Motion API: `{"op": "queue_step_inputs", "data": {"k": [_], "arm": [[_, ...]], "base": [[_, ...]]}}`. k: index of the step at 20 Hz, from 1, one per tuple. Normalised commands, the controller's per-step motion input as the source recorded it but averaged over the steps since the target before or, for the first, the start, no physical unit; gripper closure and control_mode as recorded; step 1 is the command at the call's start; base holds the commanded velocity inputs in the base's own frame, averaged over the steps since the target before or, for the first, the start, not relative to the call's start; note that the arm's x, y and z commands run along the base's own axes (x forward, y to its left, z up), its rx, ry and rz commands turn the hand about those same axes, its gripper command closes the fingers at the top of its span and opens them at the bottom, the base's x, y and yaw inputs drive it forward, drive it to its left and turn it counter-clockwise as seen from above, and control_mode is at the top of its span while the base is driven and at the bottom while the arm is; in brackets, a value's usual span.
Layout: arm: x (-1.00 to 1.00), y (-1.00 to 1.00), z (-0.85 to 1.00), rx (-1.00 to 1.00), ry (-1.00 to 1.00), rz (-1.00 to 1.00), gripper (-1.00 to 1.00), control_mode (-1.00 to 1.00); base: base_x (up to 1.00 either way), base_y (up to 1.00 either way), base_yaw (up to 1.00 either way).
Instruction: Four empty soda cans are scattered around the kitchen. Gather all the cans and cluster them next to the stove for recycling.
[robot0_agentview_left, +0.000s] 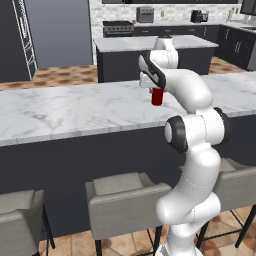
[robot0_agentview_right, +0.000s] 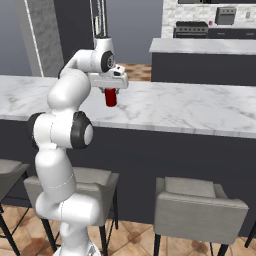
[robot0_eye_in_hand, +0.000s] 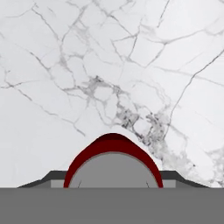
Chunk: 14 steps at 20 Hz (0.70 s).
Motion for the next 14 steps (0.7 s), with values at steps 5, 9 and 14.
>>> {"op": "queue_step_inputs", "data": {"k": [5,9,14], "arm": [[-0.02,0.00,0.51,0.00,-0.01,0.00,1.00,-1.00],[-0.19,-0.02,0.48,0.00,0.00,0.00,1.00,-1.00],[-0.44,-0.13,0.46,0.00,0.00,0.00,1.00,-1.00]], "base": [[0.00,0.00,0.00],[0.00,0.00,0.00],[0.00,0.00,0.00]]}}
